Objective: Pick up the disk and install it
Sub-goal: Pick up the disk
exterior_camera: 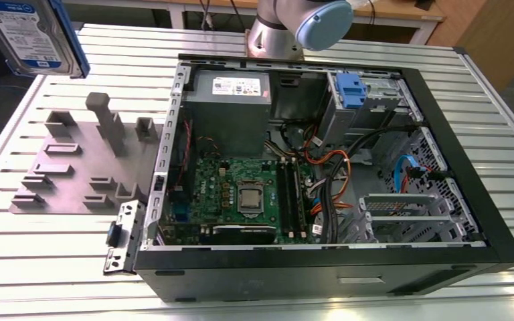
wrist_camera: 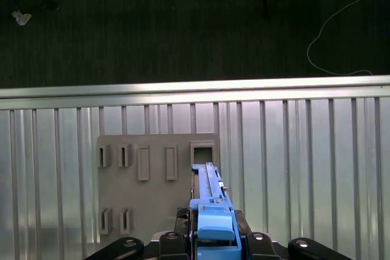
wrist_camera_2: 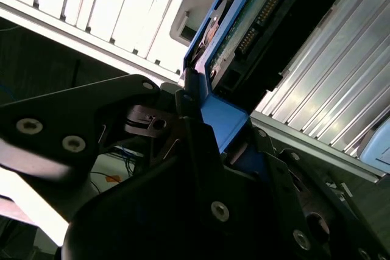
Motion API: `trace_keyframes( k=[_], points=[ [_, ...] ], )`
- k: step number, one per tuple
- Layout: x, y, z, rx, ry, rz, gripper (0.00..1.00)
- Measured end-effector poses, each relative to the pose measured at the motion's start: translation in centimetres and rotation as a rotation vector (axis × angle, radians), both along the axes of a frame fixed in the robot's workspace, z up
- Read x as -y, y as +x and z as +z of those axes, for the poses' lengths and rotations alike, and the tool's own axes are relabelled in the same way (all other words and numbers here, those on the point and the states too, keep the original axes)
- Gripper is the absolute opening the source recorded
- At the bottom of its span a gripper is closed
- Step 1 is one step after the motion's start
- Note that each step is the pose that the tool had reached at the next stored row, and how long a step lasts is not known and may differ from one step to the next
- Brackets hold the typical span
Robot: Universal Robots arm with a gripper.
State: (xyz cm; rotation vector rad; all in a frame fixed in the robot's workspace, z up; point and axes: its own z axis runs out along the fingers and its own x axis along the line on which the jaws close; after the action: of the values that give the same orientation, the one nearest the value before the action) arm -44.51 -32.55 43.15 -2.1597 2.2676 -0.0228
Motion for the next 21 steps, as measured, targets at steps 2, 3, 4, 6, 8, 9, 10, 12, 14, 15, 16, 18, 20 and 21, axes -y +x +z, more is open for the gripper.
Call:
trace_keyframes(
  k=[2, 3, 4, 6, 8, 9, 10, 12, 14, 15, 16, 18, 20, 21],
  points=[
    [0.0, 0.0, 0.04, 0.0001, -0.0011, 0.0, 0.37],
    [0.0, 0.0, 0.06, 0.0001, -0.0017, 0.0, 0.37],
    [0.0, 0.0, 0.07, 0.0001, -0.0021, 0.0, 0.37],
    [0.0, 0.0, 0.13, 0.0, -0.0037, 0.0, 0.37],
    [0.0, 0.0, 0.17, 0.0001, -0.0051, 0.0, 0.37],
    [0.0, 0.0, 0.19, 0.0001, -0.0058, 0.0, 0.37],
    [0.0, 0.0, 0.21, 0.0002, -0.0066, 0.0, 0.37],
    [0.0, 0.0, 0.26, 0.0, -0.0081, 0.0, 0.37],
    [0.0, 0.0, 0.28, 0.0002, -0.0093, 0.0, 0.37],
    [0.0, 0.0, 0.29, 0.0002, -0.0102, 0.0, 0.37],
    [0.0, 0.0, 0.29, 0.0001, -0.0104, 0.0, 0.37],
    [0.0, 0.0, 0.29, 0.0001, -0.0106, 0.0, 0.37],
    [0.0, 0.0, 0.29, 0.0001, -0.0107, 0.0, 0.37],
    [0.0, 0.0, 0.32, 0.0002, -0.0106, 0.0, 0.37]
  ],
)
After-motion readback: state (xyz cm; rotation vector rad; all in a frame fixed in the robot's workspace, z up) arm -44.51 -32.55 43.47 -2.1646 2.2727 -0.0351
